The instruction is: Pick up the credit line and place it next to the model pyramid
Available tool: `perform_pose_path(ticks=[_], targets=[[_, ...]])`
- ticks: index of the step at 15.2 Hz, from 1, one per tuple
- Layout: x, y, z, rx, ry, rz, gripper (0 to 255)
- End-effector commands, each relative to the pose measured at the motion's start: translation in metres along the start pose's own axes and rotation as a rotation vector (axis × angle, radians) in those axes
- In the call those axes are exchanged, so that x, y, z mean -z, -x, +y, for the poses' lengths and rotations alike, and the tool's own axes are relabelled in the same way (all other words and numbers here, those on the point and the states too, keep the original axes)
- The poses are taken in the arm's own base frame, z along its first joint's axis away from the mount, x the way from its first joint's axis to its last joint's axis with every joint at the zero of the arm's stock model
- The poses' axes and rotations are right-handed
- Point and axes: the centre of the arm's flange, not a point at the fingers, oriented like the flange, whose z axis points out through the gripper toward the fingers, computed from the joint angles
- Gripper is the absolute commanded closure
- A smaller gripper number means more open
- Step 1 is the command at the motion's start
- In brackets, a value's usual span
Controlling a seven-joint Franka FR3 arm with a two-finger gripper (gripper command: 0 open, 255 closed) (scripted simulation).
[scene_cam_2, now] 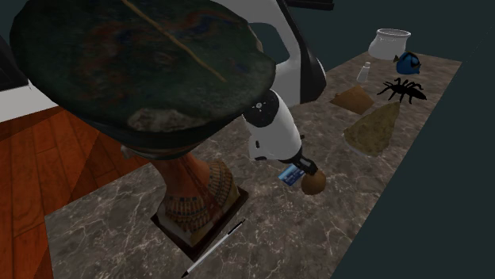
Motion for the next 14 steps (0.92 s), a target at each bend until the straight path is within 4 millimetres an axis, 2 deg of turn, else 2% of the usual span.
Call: perform_pose_path(ticks=[1, 6, 13, 14], targets=[[-0.012, -0.002, -0.002, -0.008, -0.001, -0.005, 0], [-0.036, -0.002, -0.002, -0.008, -0.001, -0.005, 0], [-0.036, -0.002, -0.002, -0.008, -0.001, -0.005, 0], [-0.036, -0.003, -0.002, -0.008, -0.001, -0.005, 255]])
